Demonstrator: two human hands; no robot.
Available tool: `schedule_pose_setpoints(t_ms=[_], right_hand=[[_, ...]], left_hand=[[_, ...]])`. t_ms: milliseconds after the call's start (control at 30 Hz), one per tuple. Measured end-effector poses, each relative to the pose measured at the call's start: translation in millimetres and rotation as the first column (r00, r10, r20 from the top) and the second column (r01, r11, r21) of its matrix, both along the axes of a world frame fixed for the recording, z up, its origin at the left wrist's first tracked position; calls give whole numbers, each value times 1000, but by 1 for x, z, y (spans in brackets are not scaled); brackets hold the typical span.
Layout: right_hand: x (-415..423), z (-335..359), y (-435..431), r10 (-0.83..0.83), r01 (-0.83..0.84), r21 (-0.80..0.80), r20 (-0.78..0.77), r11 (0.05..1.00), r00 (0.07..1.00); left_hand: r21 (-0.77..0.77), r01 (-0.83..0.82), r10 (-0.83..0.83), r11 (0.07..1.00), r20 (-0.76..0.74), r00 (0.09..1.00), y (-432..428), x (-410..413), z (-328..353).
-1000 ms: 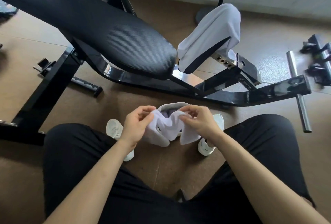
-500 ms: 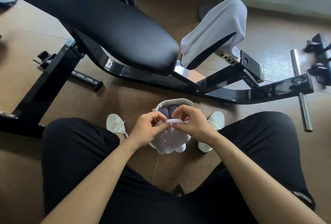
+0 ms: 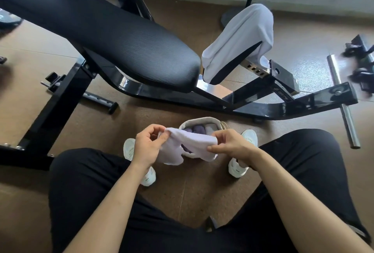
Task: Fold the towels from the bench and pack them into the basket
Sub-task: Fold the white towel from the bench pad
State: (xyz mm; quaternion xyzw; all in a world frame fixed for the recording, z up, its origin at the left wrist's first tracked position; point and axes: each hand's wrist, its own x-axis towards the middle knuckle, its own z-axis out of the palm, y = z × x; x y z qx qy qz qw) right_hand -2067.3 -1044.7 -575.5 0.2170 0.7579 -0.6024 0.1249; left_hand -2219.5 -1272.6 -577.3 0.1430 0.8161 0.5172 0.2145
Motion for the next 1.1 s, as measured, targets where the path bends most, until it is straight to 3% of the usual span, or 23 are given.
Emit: schedule_pose_setpoints(t_ms=[167,400,667,833,1100], right_hand=[[0,1,-1,-225,215,-167,-43,962,973],[-5,8,-15,-479,469,-100,-173,878,861],[-10,5,-24,-296,351,142,-309,925,904],[-17,7,-48,-138,222,217,-347,950,928],[-24,2,-58,-31,129,336,-281,933,959]], left_hand=[[6,-9,9,1000,-9,1000,0,-3,-1],[53,48,-51,997,61,997,1,-1,1],[103,132,-149,986,181,972,4,2,2],[107,278,-290,955,112,951,7,5,5],[138,361,-377,922,109,920,7,8,6]])
